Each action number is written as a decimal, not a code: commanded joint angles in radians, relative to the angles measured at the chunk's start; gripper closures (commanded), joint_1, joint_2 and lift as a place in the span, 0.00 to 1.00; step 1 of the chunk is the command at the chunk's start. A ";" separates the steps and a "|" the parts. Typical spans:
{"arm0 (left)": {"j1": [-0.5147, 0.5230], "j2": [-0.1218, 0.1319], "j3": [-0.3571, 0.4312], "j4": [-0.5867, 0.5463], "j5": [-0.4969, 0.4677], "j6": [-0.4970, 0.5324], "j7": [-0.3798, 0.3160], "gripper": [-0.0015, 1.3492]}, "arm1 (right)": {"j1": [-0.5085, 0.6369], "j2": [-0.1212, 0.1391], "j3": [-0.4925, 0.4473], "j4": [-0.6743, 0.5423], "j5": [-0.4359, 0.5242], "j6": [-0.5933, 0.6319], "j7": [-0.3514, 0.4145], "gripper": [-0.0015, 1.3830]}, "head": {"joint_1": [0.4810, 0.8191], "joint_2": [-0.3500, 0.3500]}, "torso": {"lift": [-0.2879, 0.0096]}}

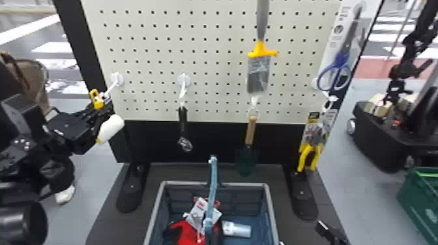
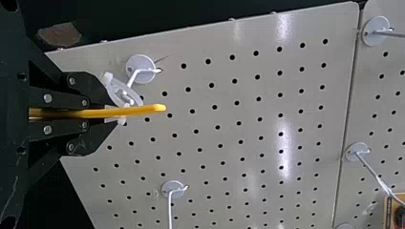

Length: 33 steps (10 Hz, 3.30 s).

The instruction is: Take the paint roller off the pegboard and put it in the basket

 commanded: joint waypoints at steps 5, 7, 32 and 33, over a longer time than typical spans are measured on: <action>0.115 -0.028 0.028 -0.101 0.000 -0.001 0.012 0.90 | 0.004 -0.004 -0.001 0.000 -0.002 0.002 0.000 0.18 | 0.20 0.50 | 0.63; 0.190 -0.063 0.049 -0.128 0.032 -0.013 0.034 0.90 | 0.006 -0.004 -0.003 -0.002 -0.002 0.003 0.000 0.18 | 0.20 0.50 | 0.63; 0.334 -0.164 -0.351 0.029 0.560 -0.022 0.215 0.22 | 0.002 -0.004 -0.003 0.005 -0.011 0.002 0.000 0.18 | 0.20 0.50 | 0.63; 0.336 -0.164 -0.345 0.029 0.558 -0.024 0.215 0.09 | 0.002 -0.004 -0.003 0.005 -0.011 0.002 0.000 0.18 | 0.20 0.50 | 0.63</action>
